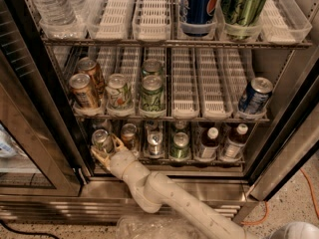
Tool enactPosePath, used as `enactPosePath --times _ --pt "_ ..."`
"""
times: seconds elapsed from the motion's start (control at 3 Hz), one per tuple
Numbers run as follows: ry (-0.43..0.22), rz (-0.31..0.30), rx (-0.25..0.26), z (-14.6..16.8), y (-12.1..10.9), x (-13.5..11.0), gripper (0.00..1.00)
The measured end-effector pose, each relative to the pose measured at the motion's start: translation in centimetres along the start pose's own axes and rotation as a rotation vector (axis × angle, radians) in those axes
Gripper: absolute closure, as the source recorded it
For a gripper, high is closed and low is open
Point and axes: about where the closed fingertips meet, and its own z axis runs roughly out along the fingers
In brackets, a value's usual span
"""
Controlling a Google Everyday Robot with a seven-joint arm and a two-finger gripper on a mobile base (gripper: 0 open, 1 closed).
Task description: Pick 7up can from bottom shelf of fridge
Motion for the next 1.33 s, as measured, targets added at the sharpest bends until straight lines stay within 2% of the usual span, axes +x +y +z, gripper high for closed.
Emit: enactPosePath --times 0.67,1.0,1.33 --pt "-0.072 -0.011 0.022 -2.8 0.4 -2.7 1.00" --pt "-0.055 -0.011 -0.008 -3.9 1.3 -3.9 1.00" --pt "-0.045 -0.036 -0.061 -4.8 2.2 -5.7 1.00"
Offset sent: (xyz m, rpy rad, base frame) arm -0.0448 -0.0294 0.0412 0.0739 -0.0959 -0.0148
